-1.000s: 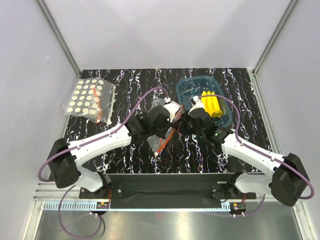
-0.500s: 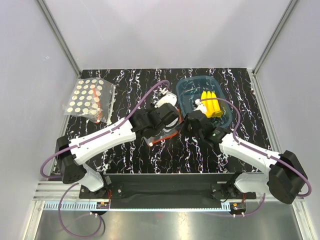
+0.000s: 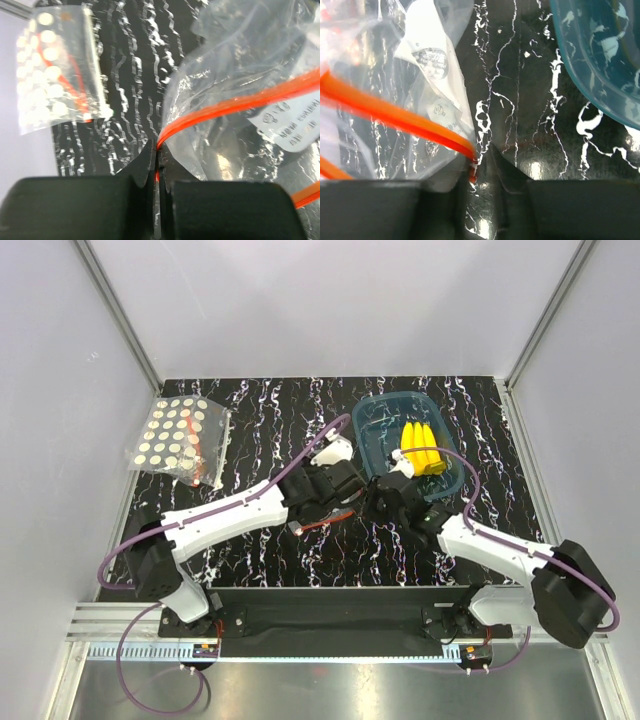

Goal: Place the food in the zip-top bag and seal the zipper
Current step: Open the zipper of the food storage bag, then pick up the fake fruit from the bin.

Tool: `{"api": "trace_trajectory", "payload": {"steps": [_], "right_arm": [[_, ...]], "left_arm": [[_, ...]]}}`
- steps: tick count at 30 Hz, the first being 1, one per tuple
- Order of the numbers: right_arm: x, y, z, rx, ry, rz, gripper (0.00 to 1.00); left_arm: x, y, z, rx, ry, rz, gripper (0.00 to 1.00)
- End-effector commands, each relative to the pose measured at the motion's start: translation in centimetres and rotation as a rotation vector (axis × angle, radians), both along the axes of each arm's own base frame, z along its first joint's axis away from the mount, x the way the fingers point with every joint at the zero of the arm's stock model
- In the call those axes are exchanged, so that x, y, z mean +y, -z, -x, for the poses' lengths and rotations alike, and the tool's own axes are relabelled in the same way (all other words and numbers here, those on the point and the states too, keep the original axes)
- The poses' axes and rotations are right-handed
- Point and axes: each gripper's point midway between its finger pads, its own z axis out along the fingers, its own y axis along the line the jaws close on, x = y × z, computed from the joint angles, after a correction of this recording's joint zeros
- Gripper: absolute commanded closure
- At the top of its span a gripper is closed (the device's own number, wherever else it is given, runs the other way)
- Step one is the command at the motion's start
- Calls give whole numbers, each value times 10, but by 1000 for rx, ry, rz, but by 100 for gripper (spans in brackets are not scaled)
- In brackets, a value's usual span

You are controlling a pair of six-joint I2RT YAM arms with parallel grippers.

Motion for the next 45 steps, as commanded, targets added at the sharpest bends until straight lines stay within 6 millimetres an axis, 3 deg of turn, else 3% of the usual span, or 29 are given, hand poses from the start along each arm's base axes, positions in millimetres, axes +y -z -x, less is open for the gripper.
{"api": "trace_trajectory", "payload": {"steps": [1,2,5,11,17,33,38,45], "right_arm": [[-4,-11,1,-38,15,-9,66],[-7,-12,3,-34,20,-5,59],[-14,-8,11,-23,29,-13,52],[-37,-34,28,-97,55,-75,40],[-49,-33,39,-111,53,-71,36],[-73,-39,47,-153,61,15,22],[-99,-43,49,-156,106,141,21],[-134,-76,42,-206,195,242,20]], "left_arm": [[-20,-5,-1,-24,49,148,100],[-24,0,0,-18,62,168,100],[-31,12,3,11,93,192,100],[-37,19,6,18,115,237,100],[-39,19,8,26,108,258,100],[-43,14,4,10,117,257,100],[-39,18,2,5,103,228,100],[-48,11,-2,4,125,226,100]]}}
